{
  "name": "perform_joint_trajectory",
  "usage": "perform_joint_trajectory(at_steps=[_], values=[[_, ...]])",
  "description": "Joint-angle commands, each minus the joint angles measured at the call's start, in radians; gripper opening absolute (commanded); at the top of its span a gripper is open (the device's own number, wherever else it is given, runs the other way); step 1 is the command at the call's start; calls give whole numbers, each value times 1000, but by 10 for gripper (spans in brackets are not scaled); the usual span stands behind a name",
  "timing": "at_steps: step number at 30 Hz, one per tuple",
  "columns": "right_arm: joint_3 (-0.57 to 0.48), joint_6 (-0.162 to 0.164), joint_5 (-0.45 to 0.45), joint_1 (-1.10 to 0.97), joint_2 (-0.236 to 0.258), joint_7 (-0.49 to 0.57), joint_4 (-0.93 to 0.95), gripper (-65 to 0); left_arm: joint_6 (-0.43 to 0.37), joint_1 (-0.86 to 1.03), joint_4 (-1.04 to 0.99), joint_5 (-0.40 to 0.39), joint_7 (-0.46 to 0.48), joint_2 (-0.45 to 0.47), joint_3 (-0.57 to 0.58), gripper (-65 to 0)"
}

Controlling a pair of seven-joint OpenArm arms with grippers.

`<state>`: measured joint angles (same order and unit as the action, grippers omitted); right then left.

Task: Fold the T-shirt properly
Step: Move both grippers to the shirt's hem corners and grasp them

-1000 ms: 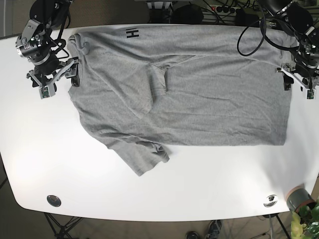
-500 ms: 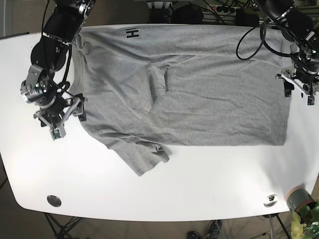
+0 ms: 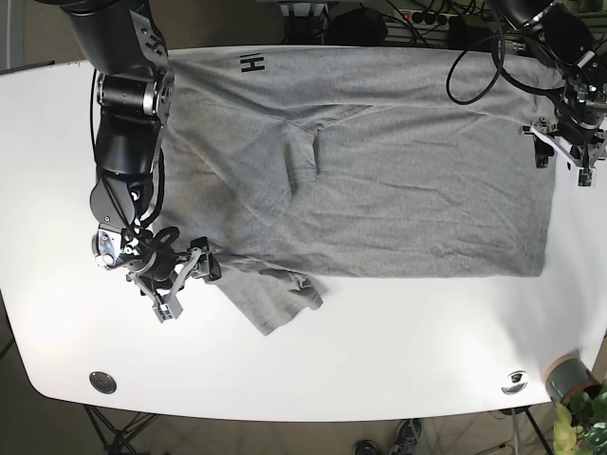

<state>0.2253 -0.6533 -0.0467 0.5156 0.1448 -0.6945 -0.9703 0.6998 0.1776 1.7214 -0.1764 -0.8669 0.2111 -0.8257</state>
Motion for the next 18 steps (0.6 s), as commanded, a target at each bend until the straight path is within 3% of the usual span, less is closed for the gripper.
perform_joint_trajectory(at_steps=[1,5,9,18], values=[[3,-4,-12,81,13,101,147,-184,-2,-11,16,-12,27,11,-7,-300],[-2,-4,-11,85,9,154,196,-184,-2,-14,18,-12,27,11,-7,-300],[-5,-4,-8,62,-26,161,195,-184,-2,-17,18,-10,27,11,-5,-300],[-5,-3,-8,38,-55,174,198,-184,-2,-49,16,-10,28,17,3,-300]])
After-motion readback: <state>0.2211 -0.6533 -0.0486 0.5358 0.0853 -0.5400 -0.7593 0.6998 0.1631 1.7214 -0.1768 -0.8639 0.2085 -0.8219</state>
